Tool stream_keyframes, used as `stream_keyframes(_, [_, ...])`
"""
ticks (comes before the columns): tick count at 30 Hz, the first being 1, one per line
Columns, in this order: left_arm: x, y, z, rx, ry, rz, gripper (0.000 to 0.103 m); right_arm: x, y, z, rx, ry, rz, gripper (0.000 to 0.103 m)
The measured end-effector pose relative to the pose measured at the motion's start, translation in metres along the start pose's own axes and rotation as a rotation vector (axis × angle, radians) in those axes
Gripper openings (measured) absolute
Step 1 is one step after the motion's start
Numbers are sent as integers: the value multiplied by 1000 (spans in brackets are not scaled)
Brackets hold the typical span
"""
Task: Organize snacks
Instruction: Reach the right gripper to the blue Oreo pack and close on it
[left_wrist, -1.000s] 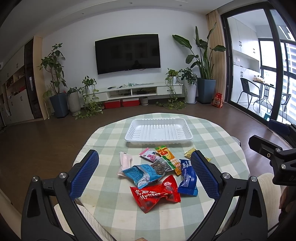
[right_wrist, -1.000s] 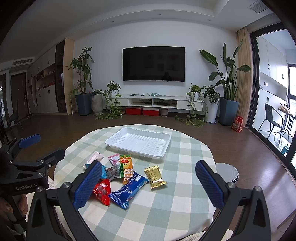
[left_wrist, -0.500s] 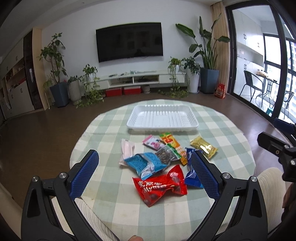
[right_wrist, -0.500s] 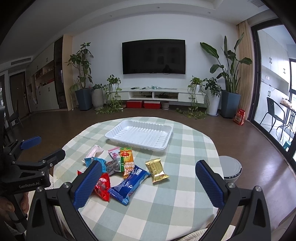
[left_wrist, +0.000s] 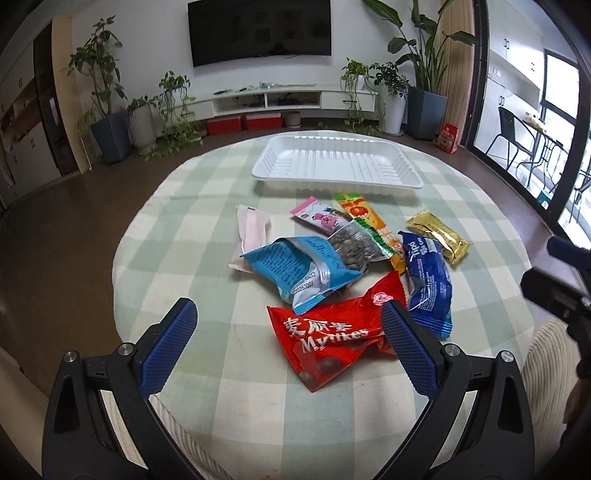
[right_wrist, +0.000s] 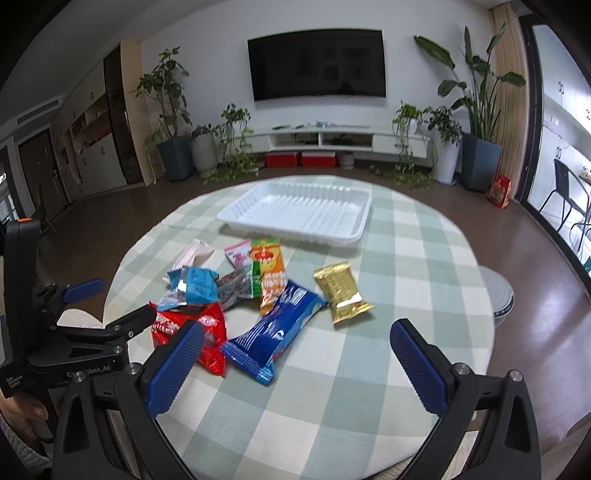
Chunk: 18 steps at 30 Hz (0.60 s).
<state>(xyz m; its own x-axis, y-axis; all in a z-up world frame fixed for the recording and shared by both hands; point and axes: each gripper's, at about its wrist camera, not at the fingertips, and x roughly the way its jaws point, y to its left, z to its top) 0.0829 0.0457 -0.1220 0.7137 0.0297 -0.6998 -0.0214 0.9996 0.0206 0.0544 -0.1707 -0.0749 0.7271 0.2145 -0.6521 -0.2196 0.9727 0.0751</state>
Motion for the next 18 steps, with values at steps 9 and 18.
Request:
stream_keyframes(9, [28, 19, -2, -65, 72, -68, 101, 56, 5, -4, 43, 126, 45, 103])
stream_keyframes(18, [41, 25, -3, -83, 100, -108, 100, 99, -6, 0, 136, 217, 86, 103])
